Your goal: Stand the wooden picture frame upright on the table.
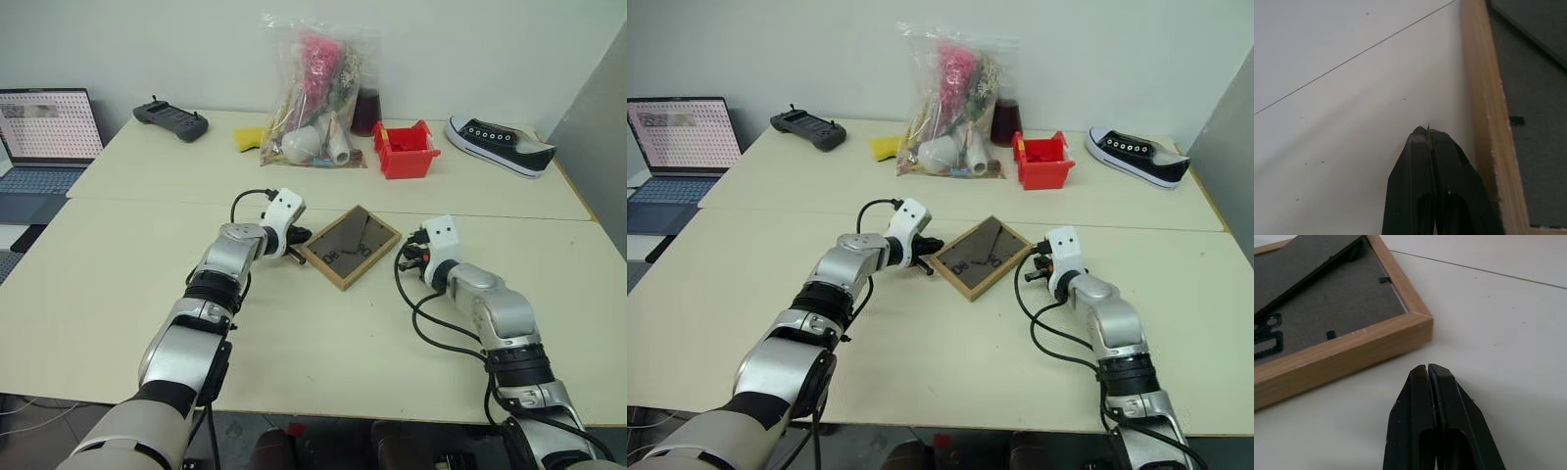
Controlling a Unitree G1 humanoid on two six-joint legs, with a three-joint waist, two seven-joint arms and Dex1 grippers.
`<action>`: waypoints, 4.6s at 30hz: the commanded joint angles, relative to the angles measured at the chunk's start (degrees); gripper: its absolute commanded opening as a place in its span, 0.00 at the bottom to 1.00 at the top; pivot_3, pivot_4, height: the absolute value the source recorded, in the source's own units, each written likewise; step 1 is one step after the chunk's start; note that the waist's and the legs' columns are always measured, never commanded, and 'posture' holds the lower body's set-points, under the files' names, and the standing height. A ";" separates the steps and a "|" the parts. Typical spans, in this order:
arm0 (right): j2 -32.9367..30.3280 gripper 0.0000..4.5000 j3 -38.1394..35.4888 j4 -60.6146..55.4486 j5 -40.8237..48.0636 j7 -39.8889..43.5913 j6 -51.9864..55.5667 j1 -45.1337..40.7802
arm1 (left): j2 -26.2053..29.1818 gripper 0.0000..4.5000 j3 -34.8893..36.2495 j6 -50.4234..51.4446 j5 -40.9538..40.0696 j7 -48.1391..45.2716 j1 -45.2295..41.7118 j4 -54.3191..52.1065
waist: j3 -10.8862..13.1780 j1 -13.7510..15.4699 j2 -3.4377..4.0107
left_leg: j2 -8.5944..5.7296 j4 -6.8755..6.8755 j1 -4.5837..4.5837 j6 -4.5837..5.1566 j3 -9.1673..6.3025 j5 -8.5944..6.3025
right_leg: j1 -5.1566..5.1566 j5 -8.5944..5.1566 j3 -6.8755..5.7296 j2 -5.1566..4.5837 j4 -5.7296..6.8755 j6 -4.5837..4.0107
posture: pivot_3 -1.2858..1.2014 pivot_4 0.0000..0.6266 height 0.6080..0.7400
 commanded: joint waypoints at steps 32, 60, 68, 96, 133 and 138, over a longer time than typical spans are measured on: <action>-4.90 0.01 12.69 -14.16 0.14 17.73 6.12 3.03 | 18.54 0.00 3.53 36.30 -10.83 -6.41 31.97 -63.26 | -0.02 -0.49 0.05 | 0.05 -0.02 0.06 0.02 -0.02 -0.01 | 0.01 -0.01 0.04 0.02 0.02 -0.01 | 0.52 0.24 1.00; -3.89 0.00 16.34 -5.54 -5.88 22.72 -7.62 -0.19 | 8.87 0.99 27.89 62.64 -42.66 -2.93 32.95 -41.86 | -0.03 -1.01 0.02 | 0.07 -0.03 0.22 0.00 -0.09 0.00 | 0.11 -0.01 -0.01 0.01 0.09 -0.02 | 0.52 0.24 1.00; -1.31 0.00 16.93 -6.58 -6.27 21.68 -6.39 0.23 | 4.73 0.99 23.61 57.86 -43.31 -1.59 32.76 -40.93 | -0.24 -0.53 0.14 | 0.01 -0.02 0.38 0.00 -0.04 0.00 | 0.29 -0.01 0.04 -0.04 0.09 -0.02 | 0.52 0.24 1.00; -10.68 0.04 4.78 -12.15 0.73 26.05 -0.41 1.05 | 0.20 0.29 29.98 62.63 -51.62 7.68 26.61 -45.62 | -0.24 0.04 0.12 | -0.03 -0.05 0.33 0.01 -0.12 -0.01 | 0.36 -0.01 -0.05 -0.08 -0.04 -0.01 | 0.52 0.24 1.00; -6.98 0.99 -9.47 -22.48 37.52 27.21 23.98 -9.97 | 6.52 0.29 25.92 52.62 -54.04 5.96 24.96 -54.71 | -0.07 0.03 0.09 | 0.00 -0.04 -0.20 0.01 -0.25 -0.01 | -0.10 -0.01 -0.23 -0.09 -0.09 -0.02 | 0.52 0.24 1.00; -15.98 0.99 -4.75 -24.53 25.44 27.81 10.99 -3.04 | 6.22 0.29 28.42 56.48 -58.40 7.49 24.82 -54.38 | -0.06 0.01 0.06 | -0.01 -0.03 -0.22 0.02 -0.26 -0.01 | -0.10 -0.01 -0.22 -0.08 -0.12 -0.01 | 0.52 0.24 1.00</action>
